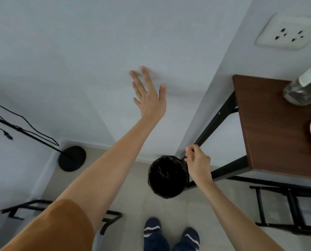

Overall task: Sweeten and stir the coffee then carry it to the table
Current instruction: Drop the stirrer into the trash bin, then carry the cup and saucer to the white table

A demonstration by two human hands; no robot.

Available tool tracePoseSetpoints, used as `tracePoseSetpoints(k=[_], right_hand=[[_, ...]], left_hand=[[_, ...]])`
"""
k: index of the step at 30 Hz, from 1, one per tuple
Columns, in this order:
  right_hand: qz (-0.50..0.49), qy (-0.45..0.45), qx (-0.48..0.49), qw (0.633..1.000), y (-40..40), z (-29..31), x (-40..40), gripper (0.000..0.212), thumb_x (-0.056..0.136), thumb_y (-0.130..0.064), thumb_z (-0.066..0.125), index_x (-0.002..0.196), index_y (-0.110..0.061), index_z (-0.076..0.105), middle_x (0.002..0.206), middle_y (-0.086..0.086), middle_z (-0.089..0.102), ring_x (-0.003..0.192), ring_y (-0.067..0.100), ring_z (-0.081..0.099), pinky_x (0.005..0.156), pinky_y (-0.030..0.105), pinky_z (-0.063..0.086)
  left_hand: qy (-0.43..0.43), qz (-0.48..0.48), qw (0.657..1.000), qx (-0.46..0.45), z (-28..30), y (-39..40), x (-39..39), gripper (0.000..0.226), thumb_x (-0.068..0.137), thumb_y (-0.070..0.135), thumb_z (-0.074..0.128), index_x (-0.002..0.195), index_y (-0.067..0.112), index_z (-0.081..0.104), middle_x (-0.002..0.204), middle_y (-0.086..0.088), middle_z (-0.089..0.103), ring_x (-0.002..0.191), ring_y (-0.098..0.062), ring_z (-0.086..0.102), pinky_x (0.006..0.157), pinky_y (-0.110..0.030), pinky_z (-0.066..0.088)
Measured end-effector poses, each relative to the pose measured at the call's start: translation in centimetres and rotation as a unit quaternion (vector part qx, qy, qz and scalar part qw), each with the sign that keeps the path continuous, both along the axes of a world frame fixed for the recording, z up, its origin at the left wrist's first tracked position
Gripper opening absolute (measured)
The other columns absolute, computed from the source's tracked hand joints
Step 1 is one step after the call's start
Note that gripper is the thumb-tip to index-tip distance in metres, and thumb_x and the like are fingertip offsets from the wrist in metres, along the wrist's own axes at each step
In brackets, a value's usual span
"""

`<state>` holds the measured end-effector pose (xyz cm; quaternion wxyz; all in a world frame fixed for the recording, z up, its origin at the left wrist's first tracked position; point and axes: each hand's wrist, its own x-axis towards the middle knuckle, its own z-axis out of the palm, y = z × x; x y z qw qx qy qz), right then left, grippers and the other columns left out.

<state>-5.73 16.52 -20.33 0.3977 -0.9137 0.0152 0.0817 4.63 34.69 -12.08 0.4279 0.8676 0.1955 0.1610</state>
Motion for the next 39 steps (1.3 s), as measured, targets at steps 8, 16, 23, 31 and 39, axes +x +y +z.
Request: tracePoseSetpoints(k=[8, 16, 23, 31, 39], right_hand=[[0.026, -0.216, 0.052, 0.975, -1.6, 13.4, -0.5, 0.026, 0.102, -0.025, 0.051, 0.119, -0.009, 0.062, 0.074, -0.01, 0.064, 0.062, 0.003, 0.054, 0.061, 0.008, 0.041], [-0.07, -0.399, 0.033, 0.914, -16.9, 20.5, -3.4, 0.012, 0.099, -0.016, 0.058, 0.101, -0.011, 0.069, 0.079, -0.003, 0.072, 0.071, 0.009, 0.065, 0.064, 0.014, 0.051], [-0.167, -0.337, -0.023, 0.926, -31.9, 15.5, -3.9, 0.013, 0.097, -0.015, 0.059, 0.085, -0.014, 0.064, 0.059, -0.006, 0.059, 0.05, 0.01, 0.05, 0.05, 0.016, 0.037], [-0.186, -0.061, 0.066, 0.978, -36.9, 15.3, 1.4, 0.011, 0.1, -0.022, 0.05, 0.108, -0.014, 0.049, 0.088, 0.01, 0.066, 0.049, 0.017, 0.066, 0.044, 0.027, 0.056], [-0.179, -0.003, 0.103, 0.978, -37.0, 15.4, 1.5, 0.021, 0.096, -0.011, 0.057, 0.116, -0.007, 0.053, 0.089, 0.017, 0.07, 0.035, 0.014, 0.065, 0.041, 0.022, 0.055]], left_hand=[[-0.004, -0.035, 0.999, 0.022, 4.9, -2.6, -1.6, 0.076, 0.105, 0.046, 0.035, 0.16, 0.02, -0.01, 0.167, -0.006, -0.023, 0.156, -0.034, -0.01, 0.118, -0.066, 0.008], [-0.074, -0.202, 0.976, 0.039, 10.6, -18.8, -6.4, 0.075, 0.105, 0.044, 0.038, 0.16, 0.023, -0.008, 0.169, 0.0, -0.018, 0.156, -0.023, -0.014, 0.123, -0.053, -0.002], [0.089, -0.298, 0.939, 0.145, 6.7, -32.3, -9.0, 0.071, 0.105, 0.052, 0.024, 0.16, 0.025, -0.013, 0.168, -0.002, -0.022, 0.155, -0.026, -0.02, 0.121, -0.059, -0.007], [0.161, -0.268, 0.921, 0.234, 5.2, -37.4, -8.1, 0.071, 0.104, 0.057, 0.018, 0.161, 0.022, -0.005, 0.171, -0.003, -0.003, 0.157, -0.028, -0.008, 0.121, -0.06, -0.009], [0.185, -0.273, 0.91, 0.25, 5.6, -37.4, -8.8, 0.072, 0.104, 0.058, 0.02, 0.161, 0.022, -0.006, 0.171, -0.002, -0.005, 0.157, -0.026, -0.01, 0.121, -0.059, -0.01]])
